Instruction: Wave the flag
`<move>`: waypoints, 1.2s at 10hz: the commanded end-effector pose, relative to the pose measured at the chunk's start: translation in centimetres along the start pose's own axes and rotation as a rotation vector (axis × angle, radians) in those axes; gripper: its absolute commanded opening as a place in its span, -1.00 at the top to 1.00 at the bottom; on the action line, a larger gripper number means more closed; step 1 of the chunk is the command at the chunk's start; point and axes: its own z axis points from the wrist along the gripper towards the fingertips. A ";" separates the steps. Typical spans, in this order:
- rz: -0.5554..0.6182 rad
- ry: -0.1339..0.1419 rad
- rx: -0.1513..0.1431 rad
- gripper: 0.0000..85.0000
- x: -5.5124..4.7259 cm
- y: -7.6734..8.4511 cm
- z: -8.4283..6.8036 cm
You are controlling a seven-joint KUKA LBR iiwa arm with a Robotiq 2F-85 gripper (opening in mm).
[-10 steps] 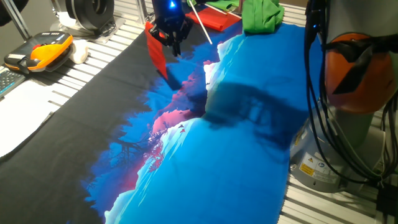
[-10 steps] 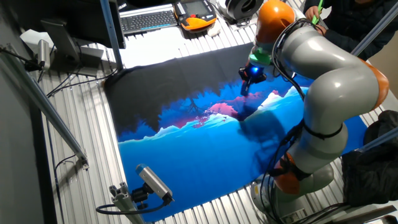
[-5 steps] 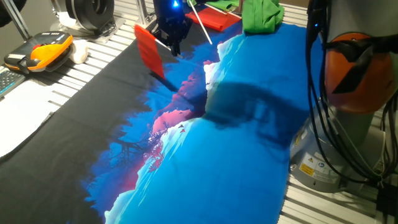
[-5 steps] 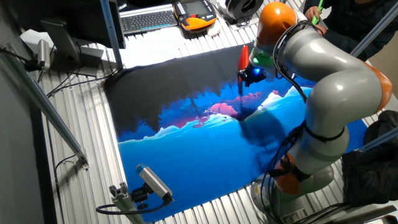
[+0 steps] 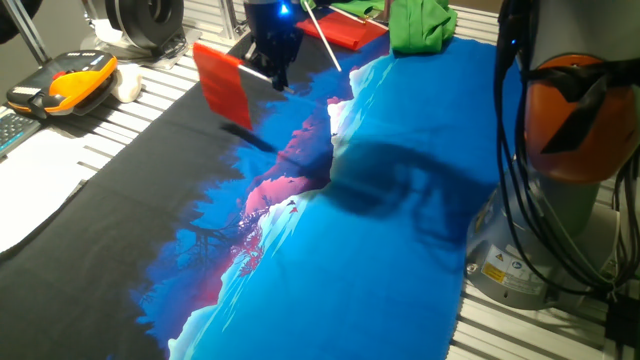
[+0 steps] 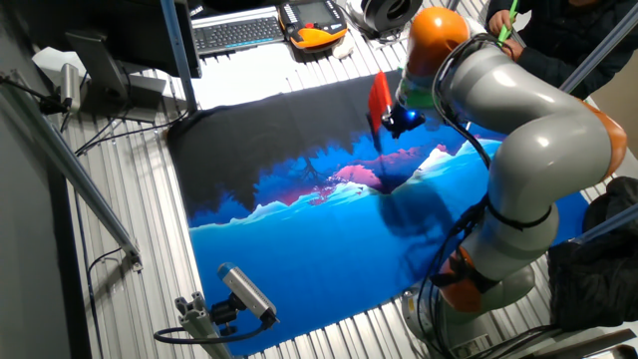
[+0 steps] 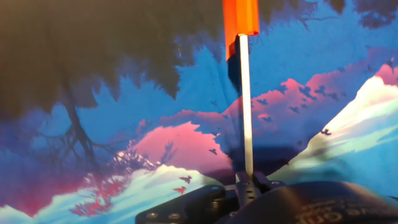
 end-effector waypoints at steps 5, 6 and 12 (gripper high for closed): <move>-0.594 -0.022 0.033 1.00 -0.1 0.2 0.0; -0.548 -0.040 0.045 0.20 0.0 0.2 0.0; -0.567 0.005 0.002 1.00 -0.3 0.3 0.1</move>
